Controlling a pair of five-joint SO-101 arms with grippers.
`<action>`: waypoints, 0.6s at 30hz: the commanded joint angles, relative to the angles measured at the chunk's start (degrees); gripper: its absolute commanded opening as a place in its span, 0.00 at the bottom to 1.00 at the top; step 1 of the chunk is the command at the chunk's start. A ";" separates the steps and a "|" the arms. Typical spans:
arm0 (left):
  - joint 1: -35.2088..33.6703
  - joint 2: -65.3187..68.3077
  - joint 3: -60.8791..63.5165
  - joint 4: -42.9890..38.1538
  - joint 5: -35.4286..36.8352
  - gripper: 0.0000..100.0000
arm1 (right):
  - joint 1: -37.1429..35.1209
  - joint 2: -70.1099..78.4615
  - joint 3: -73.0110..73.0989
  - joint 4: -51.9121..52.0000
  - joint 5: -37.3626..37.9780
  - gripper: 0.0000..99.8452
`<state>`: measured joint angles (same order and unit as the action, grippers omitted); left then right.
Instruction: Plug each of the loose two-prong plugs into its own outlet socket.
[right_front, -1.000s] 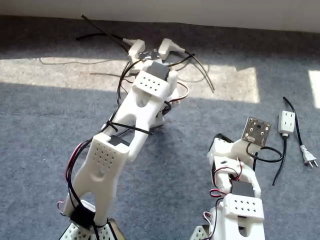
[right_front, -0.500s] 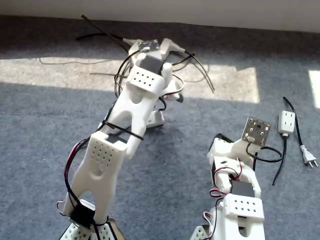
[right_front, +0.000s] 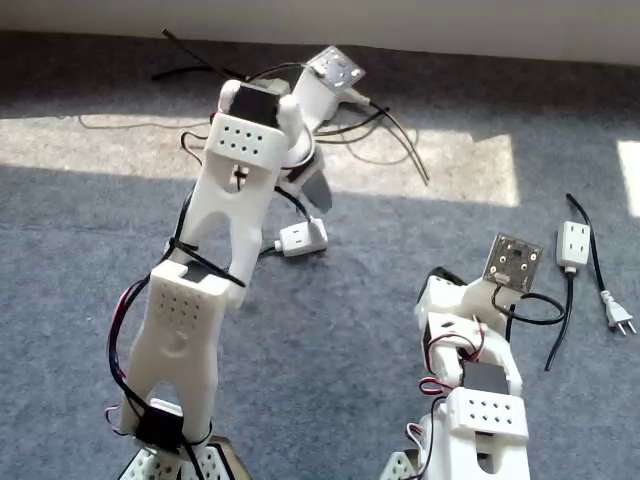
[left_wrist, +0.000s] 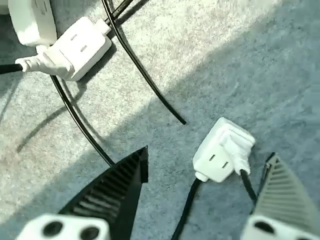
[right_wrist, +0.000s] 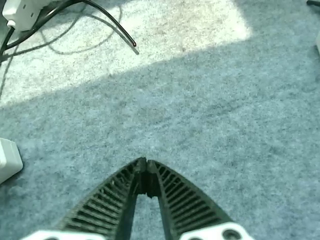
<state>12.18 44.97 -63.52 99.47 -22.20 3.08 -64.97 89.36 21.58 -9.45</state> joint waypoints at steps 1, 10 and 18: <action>-3.30 1.98 -1.54 0.97 -17.85 0.35 | -0.40 -0.57 -0.31 -1.27 -0.53 0.01; 3.12 10.51 -1.63 0.97 -21.54 0.35 | -0.40 -0.57 -0.22 -2.86 -0.53 0.01; 7.43 17.19 -1.98 0.88 -21.63 0.35 | -0.40 -0.57 -0.13 -3.47 -0.53 0.01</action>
<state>18.95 61.67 -64.40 99.91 -43.38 3.16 -64.97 89.36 19.47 -9.45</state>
